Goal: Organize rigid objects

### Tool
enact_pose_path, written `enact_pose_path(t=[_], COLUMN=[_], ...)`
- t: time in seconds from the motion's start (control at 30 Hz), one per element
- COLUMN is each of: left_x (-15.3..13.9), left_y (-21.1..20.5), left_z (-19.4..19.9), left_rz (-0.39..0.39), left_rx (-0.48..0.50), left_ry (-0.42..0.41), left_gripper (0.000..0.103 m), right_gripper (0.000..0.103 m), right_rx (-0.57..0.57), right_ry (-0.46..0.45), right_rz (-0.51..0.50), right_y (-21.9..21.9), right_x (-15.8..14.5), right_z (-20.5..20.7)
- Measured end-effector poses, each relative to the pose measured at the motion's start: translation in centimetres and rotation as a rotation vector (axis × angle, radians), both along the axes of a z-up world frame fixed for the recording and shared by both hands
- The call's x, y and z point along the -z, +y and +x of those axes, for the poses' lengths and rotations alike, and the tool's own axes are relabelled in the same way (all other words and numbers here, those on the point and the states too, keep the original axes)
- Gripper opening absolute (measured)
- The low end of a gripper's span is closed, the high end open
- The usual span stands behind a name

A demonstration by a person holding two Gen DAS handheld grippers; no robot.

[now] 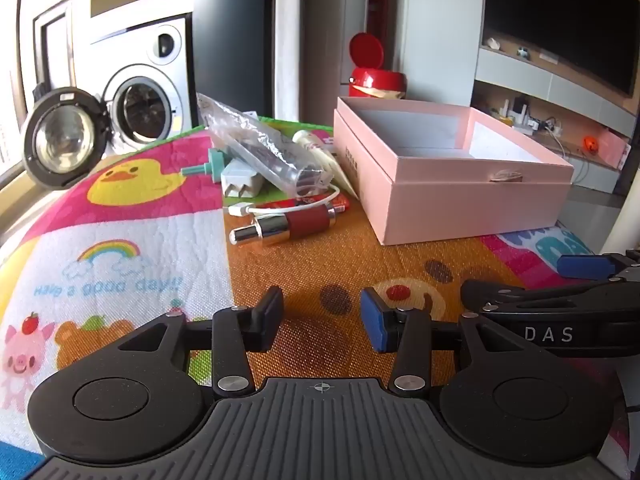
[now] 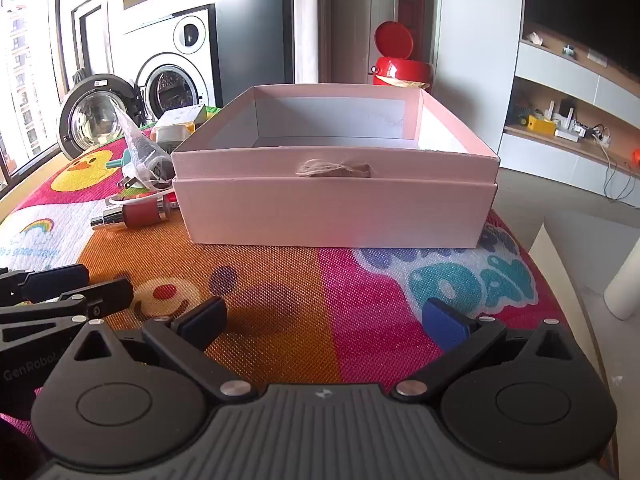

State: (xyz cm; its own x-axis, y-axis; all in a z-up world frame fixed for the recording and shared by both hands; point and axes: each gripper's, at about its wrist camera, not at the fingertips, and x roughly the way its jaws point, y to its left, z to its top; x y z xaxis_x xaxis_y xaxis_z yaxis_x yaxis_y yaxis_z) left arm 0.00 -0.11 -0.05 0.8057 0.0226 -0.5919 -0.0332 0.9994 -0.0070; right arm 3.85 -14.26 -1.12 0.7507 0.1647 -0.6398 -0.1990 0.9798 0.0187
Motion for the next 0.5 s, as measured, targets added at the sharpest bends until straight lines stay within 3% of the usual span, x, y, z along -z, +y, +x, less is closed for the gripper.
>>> enact_pose_path(t=[0.5], left_x=[-0.02], left_y=[0.05], left_z=[0.0], left_rz=[-0.018], left_rx=[0.0], left_ry=[0.0], left_gripper=[0.047], right_gripper=[0.103], right_rx=[0.0], right_ry=[0.0], right_rz=[-0.004], right_y=[0.09], right_x=[0.02], right_z=[0.04])
